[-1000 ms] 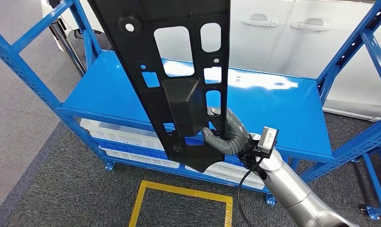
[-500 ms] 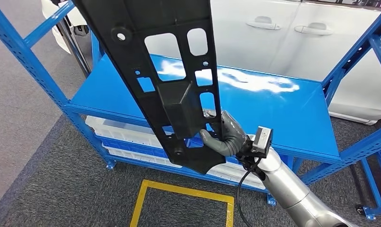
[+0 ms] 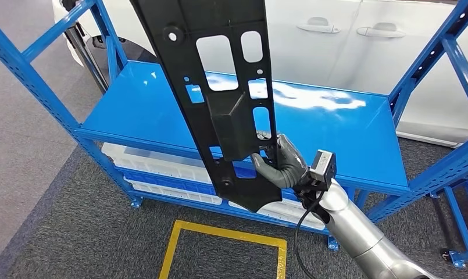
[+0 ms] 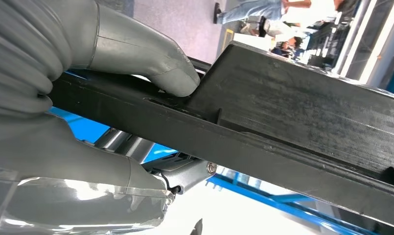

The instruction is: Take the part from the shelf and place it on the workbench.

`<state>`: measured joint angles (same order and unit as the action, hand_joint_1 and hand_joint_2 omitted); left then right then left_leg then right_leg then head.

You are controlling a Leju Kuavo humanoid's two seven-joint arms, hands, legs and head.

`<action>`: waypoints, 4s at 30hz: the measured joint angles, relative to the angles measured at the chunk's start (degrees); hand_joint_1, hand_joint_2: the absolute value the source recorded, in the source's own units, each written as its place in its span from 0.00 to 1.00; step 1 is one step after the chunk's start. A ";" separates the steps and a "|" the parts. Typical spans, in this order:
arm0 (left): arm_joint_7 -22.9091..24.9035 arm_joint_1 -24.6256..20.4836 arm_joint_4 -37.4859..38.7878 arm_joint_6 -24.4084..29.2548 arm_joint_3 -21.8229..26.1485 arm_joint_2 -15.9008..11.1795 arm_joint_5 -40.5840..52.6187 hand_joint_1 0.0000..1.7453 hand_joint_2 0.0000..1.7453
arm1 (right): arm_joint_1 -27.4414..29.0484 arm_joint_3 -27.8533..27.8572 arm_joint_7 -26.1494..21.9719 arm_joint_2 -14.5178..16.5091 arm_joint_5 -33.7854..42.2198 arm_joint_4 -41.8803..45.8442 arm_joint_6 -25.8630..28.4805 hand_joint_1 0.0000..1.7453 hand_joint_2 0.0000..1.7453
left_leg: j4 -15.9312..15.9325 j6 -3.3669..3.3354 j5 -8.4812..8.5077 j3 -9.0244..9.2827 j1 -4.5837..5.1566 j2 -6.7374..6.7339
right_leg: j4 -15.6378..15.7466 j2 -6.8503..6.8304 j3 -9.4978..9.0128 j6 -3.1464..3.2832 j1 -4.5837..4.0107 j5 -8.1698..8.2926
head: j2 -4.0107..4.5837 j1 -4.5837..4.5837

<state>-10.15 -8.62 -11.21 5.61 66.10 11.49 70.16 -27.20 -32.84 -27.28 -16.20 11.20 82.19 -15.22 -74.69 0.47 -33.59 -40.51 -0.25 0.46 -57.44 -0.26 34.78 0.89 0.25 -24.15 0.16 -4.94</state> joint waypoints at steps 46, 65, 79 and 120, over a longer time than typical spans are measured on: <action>0.31 0.01 0.00 -0.73 -0.03 -0.10 -0.15 0.00 1.00 | 0.72 1.65 1.22 0.37 -2.19 -0.43 2.70 1.00 1.00 | 16.17 -2.68 8.79 6.42 -0.21 0.69 | -17.19 0.63 6.41 -2.75 0.59 -8.92 | -0.01 0.02; 0.17 -0.24 0.00 -0.69 -0.01 -0.10 -0.06 0.00 1.00 | -0.13 1.65 1.20 0.25 -1.81 -0.75 2.32 1.00 1.00 | 12.61 0.01 3.27 9.26 -0.01 0.26 | -0.78 -0.44 2.31 -0.47 -0.12 2.13 | 0.01 0.01; -0.19 -0.26 0.04 -0.60 -0.02 -0.07 -0.04 0.00 1.00 | 0.40 1.68 1.22 0.35 -1.75 -0.76 2.29 1.00 1.00 | 16.33 -2.84 11.37 3.30 0.37 -0.16 | -13.44 -0.27 1.61 -3.00 0.52 -5.40 | 0.00 0.02; 0.07 0.15 0.07 0.03 0.04 0.17 -0.49 0.00 1.00 | 0.20 3.42 1.81 0.09 1.01 -0.25 -0.54 1.00 1.00 | 8.22 -0.24 5.99 -0.50 0.22 -0.40 | 3.76 0.28 -6.73 0.57 -0.47 -2.38 | -0.01 0.01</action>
<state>-10.08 -8.47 -11.15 5.64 66.14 11.66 69.67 -27.00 -29.42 -25.47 -16.11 12.20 81.94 -15.76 -66.47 0.23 -27.61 -41.00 -0.03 0.07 -53.68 0.02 28.05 1.46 -0.22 -26.52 0.15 -4.93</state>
